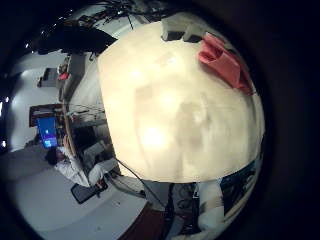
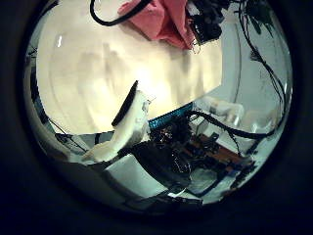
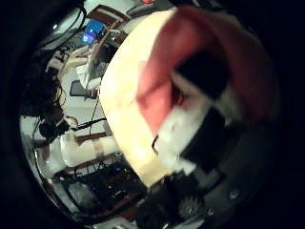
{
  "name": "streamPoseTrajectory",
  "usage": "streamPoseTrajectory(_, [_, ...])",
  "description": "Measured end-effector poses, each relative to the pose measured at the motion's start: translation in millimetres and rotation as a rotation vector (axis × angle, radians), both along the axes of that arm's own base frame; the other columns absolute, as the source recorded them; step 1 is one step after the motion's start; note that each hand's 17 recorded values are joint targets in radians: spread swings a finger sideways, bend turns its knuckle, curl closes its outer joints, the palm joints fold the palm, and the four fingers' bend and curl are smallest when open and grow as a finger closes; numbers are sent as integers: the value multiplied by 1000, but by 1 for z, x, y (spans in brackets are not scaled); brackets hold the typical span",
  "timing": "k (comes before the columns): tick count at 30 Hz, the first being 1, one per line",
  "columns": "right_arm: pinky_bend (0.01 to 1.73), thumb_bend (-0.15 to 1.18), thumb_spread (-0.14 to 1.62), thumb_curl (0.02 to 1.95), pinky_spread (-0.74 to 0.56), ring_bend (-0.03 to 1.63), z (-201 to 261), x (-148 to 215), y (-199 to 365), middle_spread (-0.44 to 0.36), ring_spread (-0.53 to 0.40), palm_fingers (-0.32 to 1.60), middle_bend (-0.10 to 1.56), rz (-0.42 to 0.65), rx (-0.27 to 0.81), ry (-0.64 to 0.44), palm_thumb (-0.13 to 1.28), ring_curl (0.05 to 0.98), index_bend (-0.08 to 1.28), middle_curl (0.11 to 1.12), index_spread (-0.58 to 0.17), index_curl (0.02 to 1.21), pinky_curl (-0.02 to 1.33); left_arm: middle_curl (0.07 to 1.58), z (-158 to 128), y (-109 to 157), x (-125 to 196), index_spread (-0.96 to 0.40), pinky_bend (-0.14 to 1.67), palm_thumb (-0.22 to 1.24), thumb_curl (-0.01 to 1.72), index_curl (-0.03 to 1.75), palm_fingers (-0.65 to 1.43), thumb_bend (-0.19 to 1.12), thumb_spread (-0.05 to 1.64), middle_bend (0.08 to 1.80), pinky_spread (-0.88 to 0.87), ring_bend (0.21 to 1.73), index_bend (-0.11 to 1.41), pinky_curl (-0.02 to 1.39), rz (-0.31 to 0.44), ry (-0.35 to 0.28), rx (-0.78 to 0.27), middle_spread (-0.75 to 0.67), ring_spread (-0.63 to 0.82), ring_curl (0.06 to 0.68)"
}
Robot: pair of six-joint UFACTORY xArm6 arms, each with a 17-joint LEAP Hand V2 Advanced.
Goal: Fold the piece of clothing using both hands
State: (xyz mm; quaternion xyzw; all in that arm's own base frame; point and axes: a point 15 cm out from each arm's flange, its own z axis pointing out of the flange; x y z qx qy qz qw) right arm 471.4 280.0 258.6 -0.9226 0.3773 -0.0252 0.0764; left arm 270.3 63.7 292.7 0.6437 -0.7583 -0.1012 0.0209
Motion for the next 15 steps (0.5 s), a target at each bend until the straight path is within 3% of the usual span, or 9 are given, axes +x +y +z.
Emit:
streamPoseTrajectory(3, [867,-6,1467,325,-374,1152,15,0,-3,-148,-266,220,929,18,27,-22,558,605,377,748,-397,711,746,404,0,-5,-1,61,197,371,259,320,294,-13,1270,358,261,364,171,293,-7,-1,-3,18,332,203])
streamPoseTrajectory(6, [839,-13,1416,310,-205,1053,51,-7,4,-108,-222,96,756,51,103,-54,557,561,358,674,-433,643,723,394,0,-5,-3,53,209,373,259,323,277,-12,1275,315,258,378,167,298,-6,-3,-3,62,330,208])
streamPoseTrajectory(12, [778,-13,1319,300,122,891,126,-18,-11,-46,-113,104,585,47,180,-146,579,458,334,559,-455,541,649,394,5,-14,-4,56,198,374,259,323,294,-13,1277,333,254,376,170,296,-17,-15,-9,54,330,203])
streamPoseTrajectory(15, [743,-19,1302,291,217,863,146,-26,-27,-36,-90,132,559,28,188,-150,567,436,326,534,-455,516,621,388,6,-23,-5,48,214,374,259,327,269,-13,1278,284,254,392,171,302,-31,-18,-13,78,330,208])
